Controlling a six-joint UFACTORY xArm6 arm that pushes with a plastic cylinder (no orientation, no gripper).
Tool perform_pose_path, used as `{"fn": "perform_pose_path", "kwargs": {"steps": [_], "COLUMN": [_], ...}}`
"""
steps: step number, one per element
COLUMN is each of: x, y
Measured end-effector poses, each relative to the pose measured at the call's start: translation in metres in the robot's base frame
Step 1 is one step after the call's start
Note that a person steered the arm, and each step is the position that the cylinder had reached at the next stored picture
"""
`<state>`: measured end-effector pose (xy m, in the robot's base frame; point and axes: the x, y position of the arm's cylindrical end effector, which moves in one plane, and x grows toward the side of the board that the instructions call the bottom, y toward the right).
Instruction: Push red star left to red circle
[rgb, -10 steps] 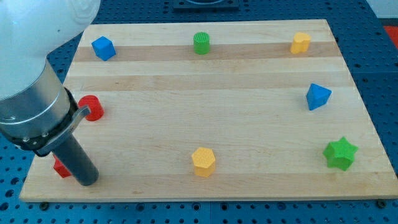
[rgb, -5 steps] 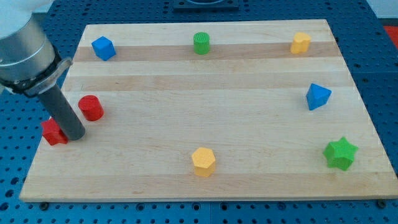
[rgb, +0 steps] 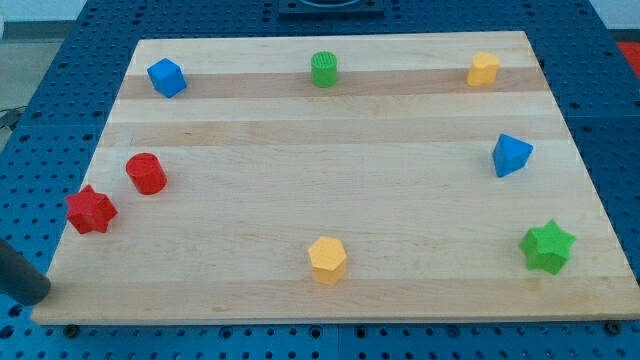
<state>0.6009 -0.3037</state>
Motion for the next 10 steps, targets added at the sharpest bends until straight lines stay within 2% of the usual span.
{"fn": "perform_pose_path", "kwargs": {"steps": [2,4,6,10], "x": [-0.048,-0.068,-0.051,-0.084], "y": [0.037,0.037,-0.001,0.009]}}
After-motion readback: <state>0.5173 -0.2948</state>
